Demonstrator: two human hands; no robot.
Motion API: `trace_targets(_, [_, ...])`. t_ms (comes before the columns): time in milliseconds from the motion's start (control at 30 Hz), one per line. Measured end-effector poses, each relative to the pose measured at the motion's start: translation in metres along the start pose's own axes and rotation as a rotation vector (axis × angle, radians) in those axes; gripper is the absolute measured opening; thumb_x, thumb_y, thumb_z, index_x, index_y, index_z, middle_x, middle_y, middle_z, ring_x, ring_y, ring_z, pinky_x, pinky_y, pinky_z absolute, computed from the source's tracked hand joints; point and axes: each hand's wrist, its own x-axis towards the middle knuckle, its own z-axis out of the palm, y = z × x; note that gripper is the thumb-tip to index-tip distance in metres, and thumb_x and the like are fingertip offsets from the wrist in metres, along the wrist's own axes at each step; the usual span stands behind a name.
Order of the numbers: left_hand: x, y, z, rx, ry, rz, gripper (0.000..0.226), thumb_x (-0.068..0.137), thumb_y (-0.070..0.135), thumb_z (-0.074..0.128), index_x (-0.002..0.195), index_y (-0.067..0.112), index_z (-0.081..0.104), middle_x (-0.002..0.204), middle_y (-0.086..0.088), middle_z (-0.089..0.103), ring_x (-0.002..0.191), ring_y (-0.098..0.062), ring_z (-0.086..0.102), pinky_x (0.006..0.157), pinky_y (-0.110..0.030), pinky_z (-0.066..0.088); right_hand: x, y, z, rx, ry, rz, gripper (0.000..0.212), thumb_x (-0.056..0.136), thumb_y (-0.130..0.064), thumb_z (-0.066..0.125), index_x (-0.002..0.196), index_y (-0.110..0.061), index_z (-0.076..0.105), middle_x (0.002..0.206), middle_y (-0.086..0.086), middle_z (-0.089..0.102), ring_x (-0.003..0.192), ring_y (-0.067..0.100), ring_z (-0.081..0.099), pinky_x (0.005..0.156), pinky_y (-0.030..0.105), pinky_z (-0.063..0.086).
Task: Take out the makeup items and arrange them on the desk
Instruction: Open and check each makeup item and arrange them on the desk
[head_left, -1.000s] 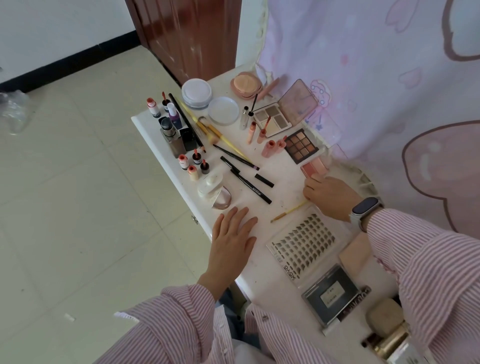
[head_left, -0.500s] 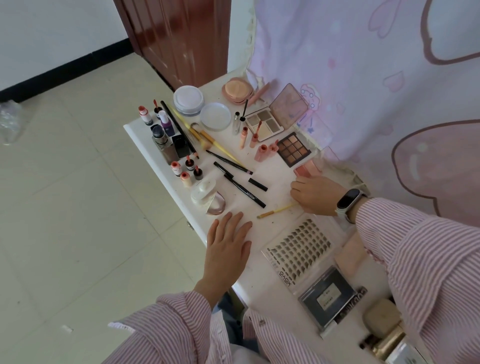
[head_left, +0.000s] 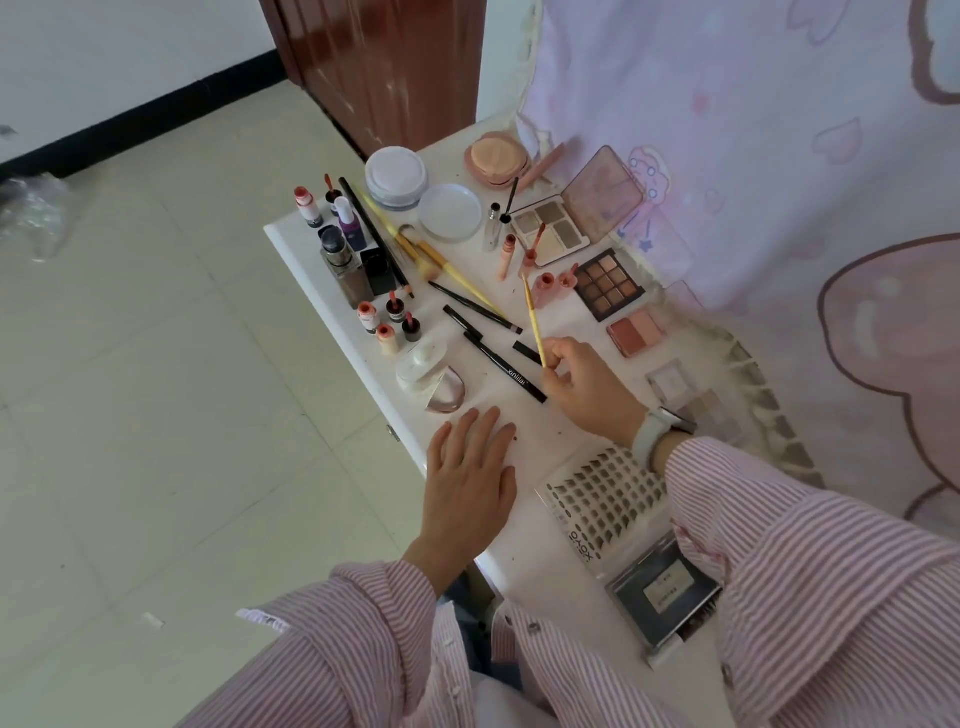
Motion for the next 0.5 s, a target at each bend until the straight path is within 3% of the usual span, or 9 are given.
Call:
trace_targets(100, [0.005, 0.006, -0.001, -0.001, 0.001, -0.006, 0.051, 0.078, 0.022, 0.066, 0.126, 0.008, 0.054, 0.133, -0.013, 0.052, 0.122, -0.032, 0.05, 0.098, -0.048, 0.042, 0.0, -0.005, 0.011, 0.107, -0.001, 0.032, 0.005, 0.089, -0.004, 0.049, 0.085, -0.002, 0.048, 0.08, 0.026, 0.054, 0.053, 0.016, 0.04, 0.052, 0.025, 0.035])
trace_targets(167, [0.009, 0.009, -0.002, 0.001, -0.006, -0.002, 0.058, 0.076, 0.021, 0.068, 0.129, 0.006, 0.052, 0.136, -0.014, 0.05, 0.125, -0.032, 0.047, 0.097, -0.044, 0.043, -0.001, -0.005, 0.017, 0.15, -0.012, 0.055, 0.014, 0.09, -0.007, 0.049, 0.085, -0.019, 0.045, 0.101, 0.022, 0.06, 0.052, 0.005, 0.042, 0.057, 0.022, 0.038])
trace_targets(233, [0.012, 0.011, -0.003, -0.012, -0.009, -0.011, 0.059, 0.076, 0.02, 0.068, 0.13, 0.004, 0.05, 0.137, -0.014, 0.048, 0.126, -0.031, 0.046, 0.097, -0.042, 0.043, -0.003, -0.004, 0.021, 0.186, -0.016, 0.058, 0.023, 0.091, -0.009, 0.049, 0.082, -0.028, 0.041, 0.105, 0.011, 0.06, 0.058, -0.001, 0.044, 0.063, 0.02, 0.039])
trace_targets(333, [0.012, 0.011, -0.002, -0.035, -0.008, -0.01, 0.058, 0.077, 0.017, 0.067, 0.131, 0.003, 0.049, 0.138, -0.014, 0.047, 0.126, -0.03, 0.046, 0.097, -0.04, 0.042, -0.003, -0.004, 0.023, 0.219, -0.007, 0.07, 0.005, 0.092, -0.011, 0.048, 0.09, -0.014, 0.046, 0.088, -0.006, 0.056, 0.077, 0.005, 0.053, 0.068, 0.022, 0.043])
trace_targets(400, [0.011, 0.01, -0.001, -0.037, -0.003, -0.004, 0.056, 0.078, 0.017, 0.067, 0.129, 0.003, 0.051, 0.137, -0.015, 0.047, 0.126, -0.031, 0.046, 0.097, -0.041, 0.043, -0.001, -0.005, 0.022, 0.215, -0.009, 0.075, 0.006, 0.092, -0.011, 0.049, 0.096, -0.006, 0.047, 0.093, -0.001, 0.058, 0.088, 0.008, 0.056, 0.077, 0.02, 0.046])
trace_targets(500, [0.012, 0.011, -0.002, -0.04, 0.006, -0.004, 0.056, 0.078, 0.016, 0.067, 0.13, 0.005, 0.05, 0.139, -0.015, 0.045, 0.127, -0.032, 0.044, 0.094, -0.041, 0.044, -0.002, -0.005, 0.014, 0.178, 0.046, 0.075, 0.007, 0.091, -0.013, 0.051, 0.092, -0.009, 0.046, 0.083, 0.001, 0.057, 0.076, 0.009, 0.053, 0.067, 0.013, 0.043])
